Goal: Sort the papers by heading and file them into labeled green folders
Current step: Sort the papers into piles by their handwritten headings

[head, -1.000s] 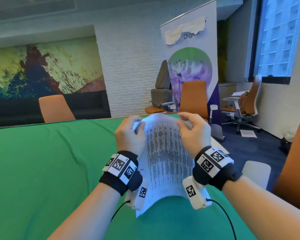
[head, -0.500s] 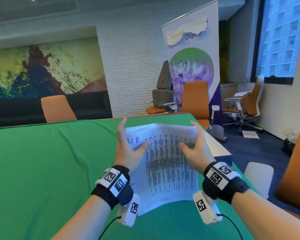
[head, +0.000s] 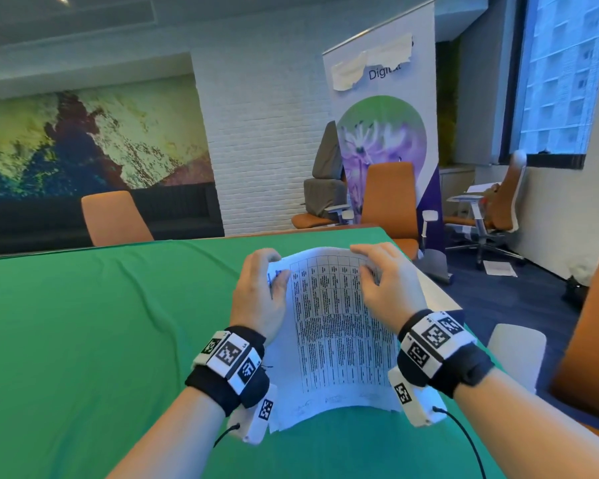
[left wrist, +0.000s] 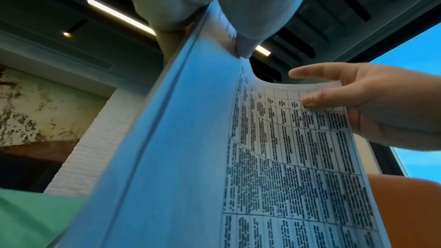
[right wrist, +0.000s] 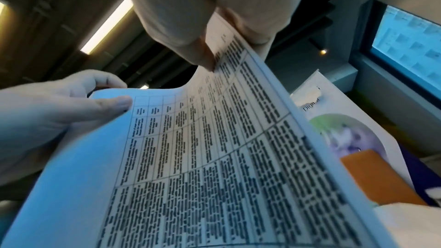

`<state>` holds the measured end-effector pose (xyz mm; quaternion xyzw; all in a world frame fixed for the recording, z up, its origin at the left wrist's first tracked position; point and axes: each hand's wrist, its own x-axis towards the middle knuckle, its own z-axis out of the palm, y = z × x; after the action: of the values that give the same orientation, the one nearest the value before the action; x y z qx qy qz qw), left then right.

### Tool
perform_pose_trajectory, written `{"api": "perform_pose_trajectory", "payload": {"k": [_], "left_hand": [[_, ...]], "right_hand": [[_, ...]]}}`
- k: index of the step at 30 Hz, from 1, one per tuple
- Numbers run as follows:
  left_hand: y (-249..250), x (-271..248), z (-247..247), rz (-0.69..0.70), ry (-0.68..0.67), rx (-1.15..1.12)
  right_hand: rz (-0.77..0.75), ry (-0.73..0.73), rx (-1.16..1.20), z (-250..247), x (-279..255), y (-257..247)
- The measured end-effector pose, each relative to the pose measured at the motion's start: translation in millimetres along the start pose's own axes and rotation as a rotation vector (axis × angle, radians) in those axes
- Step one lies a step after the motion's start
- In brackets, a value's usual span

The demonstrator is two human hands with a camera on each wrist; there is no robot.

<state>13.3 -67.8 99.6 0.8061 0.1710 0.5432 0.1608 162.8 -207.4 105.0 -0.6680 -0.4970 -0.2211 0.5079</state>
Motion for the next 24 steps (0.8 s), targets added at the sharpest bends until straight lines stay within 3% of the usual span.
{"api": "perform_pose_trajectory", "payload": {"k": [3,5,8,11,14,17,22,24], "left_hand": [[-6.7,0.2,2.3,-0.146,0.06,-0.11],[-8.6,-5.9,3.0,-0.296,0.054,-0.277],[-10.6,-27.8,5.6,-0.524,-0.062,-0.514],[-8.6,-44.1,11.1,-0.61,-0.162,-0.501],[-2.3,-37.6,17.6,-0.584,-0.084,-0.481],[-7.3,-33.3,24.6,-0.609,-0.056,-0.438],[-31.7,-64.0,30.6,-0.755,-0.37,-0.225],[-42.3,-66.4,26.5,-0.755,-0.45,-0.187]], "right_hand": [[0.099,0.068,0.126,-4.7,0.0,4.4],[0.284,0.069,0.312,-6.8,-4.5,9.4],[0.563,-0.026,0.584,-3.1,-22.2,26.2],[0.575,-0.236,0.403,9.0,-44.9,30.9],[0.44,-0.104,0.343,18.4,-46.5,20.2],[0.46,0.0,0.371,23.4,-44.5,19.2],[0.727,-0.295,0.193,29.9,-74.6,55.7],[0.746,-0.385,0.11,22.4,-77.2,71.3]]}}
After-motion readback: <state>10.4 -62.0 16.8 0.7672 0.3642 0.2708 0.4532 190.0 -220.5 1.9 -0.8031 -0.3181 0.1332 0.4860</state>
